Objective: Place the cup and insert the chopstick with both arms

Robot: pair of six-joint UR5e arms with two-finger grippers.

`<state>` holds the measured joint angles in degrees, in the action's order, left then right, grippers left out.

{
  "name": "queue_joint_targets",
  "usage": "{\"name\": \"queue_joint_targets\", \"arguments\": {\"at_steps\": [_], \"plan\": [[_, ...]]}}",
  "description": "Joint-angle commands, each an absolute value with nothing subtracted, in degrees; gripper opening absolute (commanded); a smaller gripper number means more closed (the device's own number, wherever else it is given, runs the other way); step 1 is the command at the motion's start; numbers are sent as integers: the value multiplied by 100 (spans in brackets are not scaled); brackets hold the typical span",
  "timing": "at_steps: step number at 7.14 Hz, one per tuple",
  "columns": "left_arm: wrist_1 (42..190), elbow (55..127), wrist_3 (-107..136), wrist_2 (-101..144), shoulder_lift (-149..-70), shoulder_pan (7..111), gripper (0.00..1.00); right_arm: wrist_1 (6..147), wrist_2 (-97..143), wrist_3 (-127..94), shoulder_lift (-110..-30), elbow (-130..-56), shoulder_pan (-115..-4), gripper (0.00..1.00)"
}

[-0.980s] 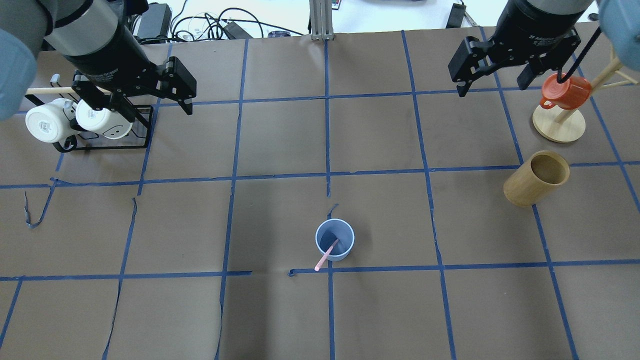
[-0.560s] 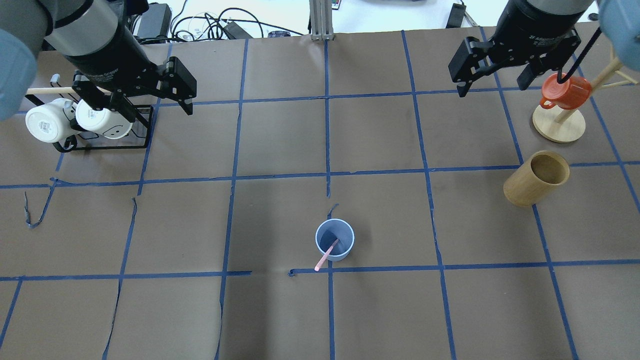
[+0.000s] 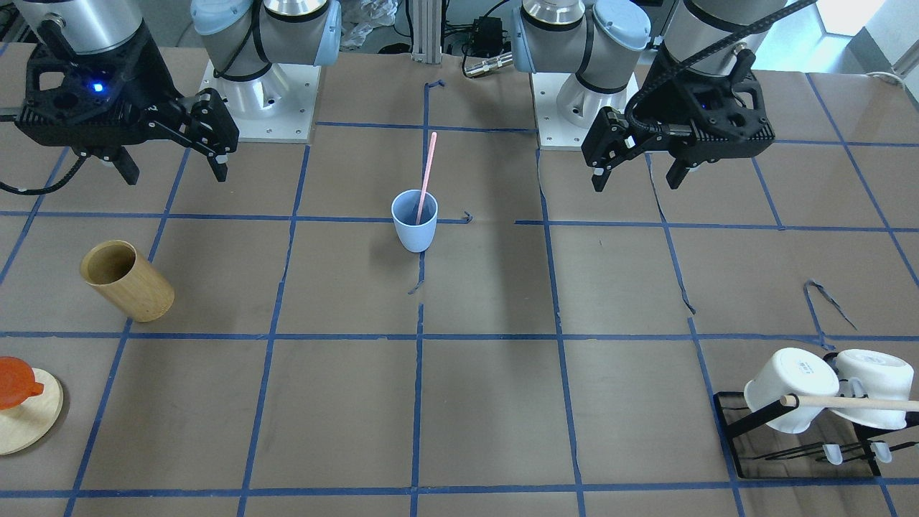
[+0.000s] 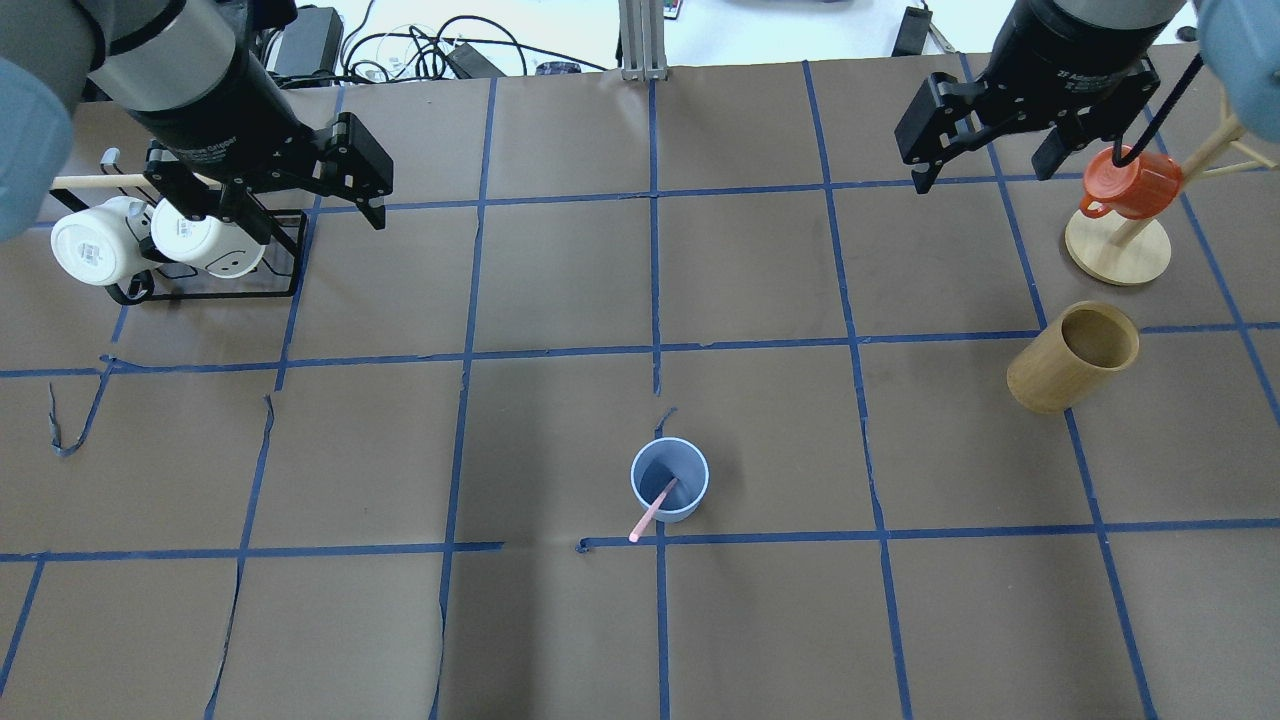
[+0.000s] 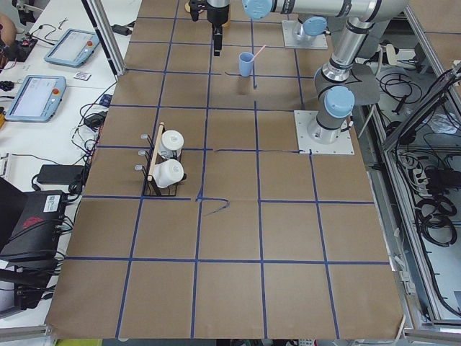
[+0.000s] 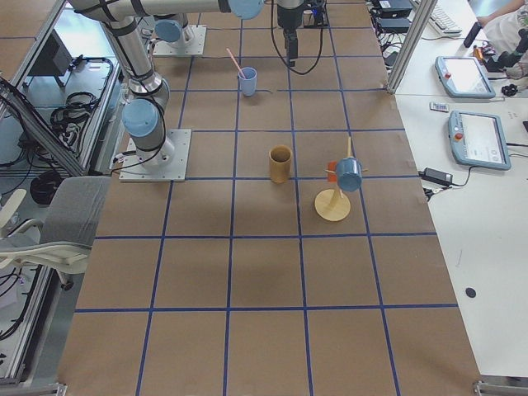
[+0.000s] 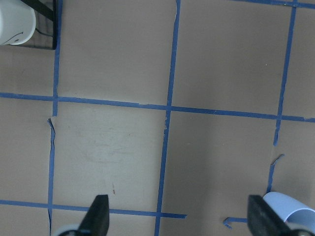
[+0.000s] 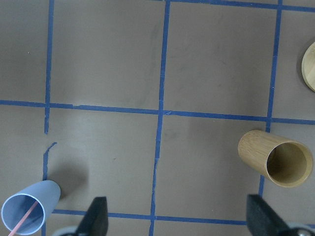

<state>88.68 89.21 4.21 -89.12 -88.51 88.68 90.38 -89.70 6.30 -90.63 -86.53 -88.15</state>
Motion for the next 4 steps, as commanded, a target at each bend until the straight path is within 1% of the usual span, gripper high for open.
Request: {"name": "queue_joint_targets", "arguments": {"at_steps": [1, 4], "plan": [[8868, 8921, 422, -8912, -8851, 8868, 100, 9035, -8956, 650, -9061, -8657, -8815, 100], [8868, 8921, 422, -8912, -8851, 8868, 100, 9035, -8947, 624, -9061, -8657, -8815, 100]]}}
